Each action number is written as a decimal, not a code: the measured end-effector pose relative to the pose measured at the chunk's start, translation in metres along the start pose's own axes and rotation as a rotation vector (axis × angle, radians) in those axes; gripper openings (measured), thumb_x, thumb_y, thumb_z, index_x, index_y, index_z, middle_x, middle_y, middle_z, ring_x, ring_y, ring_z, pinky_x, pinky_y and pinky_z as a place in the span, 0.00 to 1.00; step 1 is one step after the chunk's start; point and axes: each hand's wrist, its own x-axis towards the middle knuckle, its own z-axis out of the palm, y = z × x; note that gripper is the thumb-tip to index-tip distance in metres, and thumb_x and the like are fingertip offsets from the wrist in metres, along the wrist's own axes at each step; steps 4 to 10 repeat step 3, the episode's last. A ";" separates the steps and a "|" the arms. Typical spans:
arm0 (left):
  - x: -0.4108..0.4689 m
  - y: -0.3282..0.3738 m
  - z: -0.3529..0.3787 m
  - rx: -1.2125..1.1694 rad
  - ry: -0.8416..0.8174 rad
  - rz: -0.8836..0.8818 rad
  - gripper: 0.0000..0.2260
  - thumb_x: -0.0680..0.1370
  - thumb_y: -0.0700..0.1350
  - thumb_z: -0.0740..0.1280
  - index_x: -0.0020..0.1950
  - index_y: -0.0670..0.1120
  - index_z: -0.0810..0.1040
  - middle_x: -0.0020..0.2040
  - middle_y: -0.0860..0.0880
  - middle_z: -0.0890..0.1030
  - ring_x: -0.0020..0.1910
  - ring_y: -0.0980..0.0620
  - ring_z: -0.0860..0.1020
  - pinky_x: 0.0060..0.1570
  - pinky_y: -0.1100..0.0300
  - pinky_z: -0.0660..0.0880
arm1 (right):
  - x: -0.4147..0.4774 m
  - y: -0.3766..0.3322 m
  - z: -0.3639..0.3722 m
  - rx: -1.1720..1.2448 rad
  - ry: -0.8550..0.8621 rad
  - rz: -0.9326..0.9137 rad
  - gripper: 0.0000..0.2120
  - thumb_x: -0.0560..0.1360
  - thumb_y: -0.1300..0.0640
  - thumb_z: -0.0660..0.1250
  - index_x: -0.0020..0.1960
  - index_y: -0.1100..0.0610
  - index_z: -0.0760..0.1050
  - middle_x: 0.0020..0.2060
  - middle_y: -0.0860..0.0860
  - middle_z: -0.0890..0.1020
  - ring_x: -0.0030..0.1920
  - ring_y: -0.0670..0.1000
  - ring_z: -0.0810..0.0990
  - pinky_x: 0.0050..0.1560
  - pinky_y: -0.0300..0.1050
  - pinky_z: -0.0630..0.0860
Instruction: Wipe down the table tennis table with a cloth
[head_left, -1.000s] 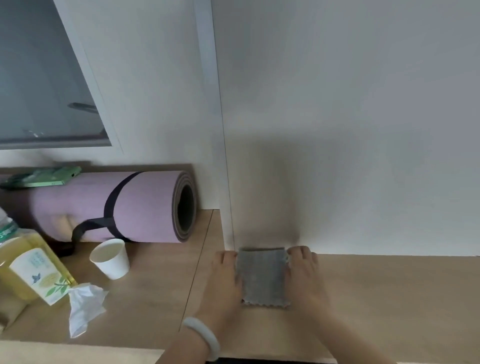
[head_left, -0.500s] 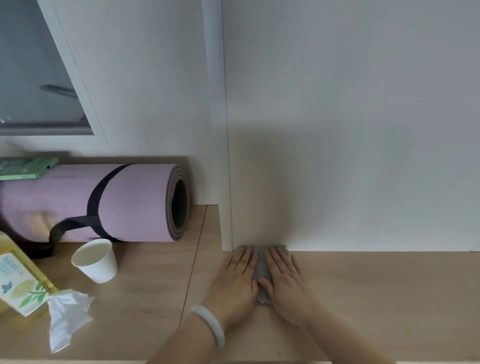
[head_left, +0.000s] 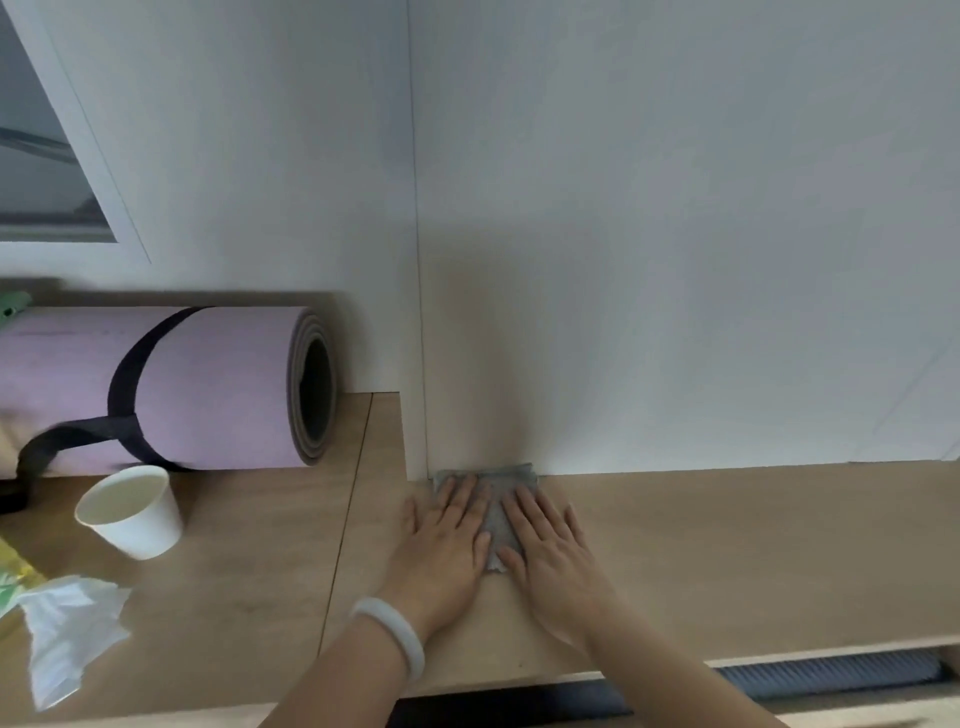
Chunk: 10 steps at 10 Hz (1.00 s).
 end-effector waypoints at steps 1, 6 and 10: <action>-0.010 0.007 -0.007 0.074 0.013 -0.045 0.25 0.84 0.56 0.43 0.80 0.53 0.42 0.81 0.52 0.42 0.79 0.53 0.40 0.74 0.45 0.36 | -0.020 0.011 -0.010 -0.042 -0.013 -0.029 0.29 0.84 0.41 0.44 0.81 0.47 0.38 0.80 0.45 0.39 0.80 0.48 0.37 0.78 0.52 0.34; -0.032 0.046 -0.021 0.131 -0.001 -0.147 0.23 0.85 0.50 0.48 0.80 0.46 0.53 0.79 0.44 0.57 0.78 0.45 0.55 0.76 0.49 0.50 | -0.065 0.058 -0.039 0.002 0.004 0.032 0.27 0.85 0.44 0.45 0.81 0.52 0.48 0.81 0.50 0.52 0.80 0.49 0.49 0.79 0.50 0.43; -0.032 0.046 -0.021 0.131 -0.001 -0.147 0.23 0.85 0.50 0.48 0.80 0.46 0.53 0.79 0.44 0.57 0.78 0.45 0.55 0.76 0.49 0.50 | -0.065 0.058 -0.039 0.002 0.004 0.032 0.27 0.85 0.44 0.45 0.81 0.52 0.48 0.81 0.50 0.52 0.80 0.49 0.49 0.79 0.50 0.43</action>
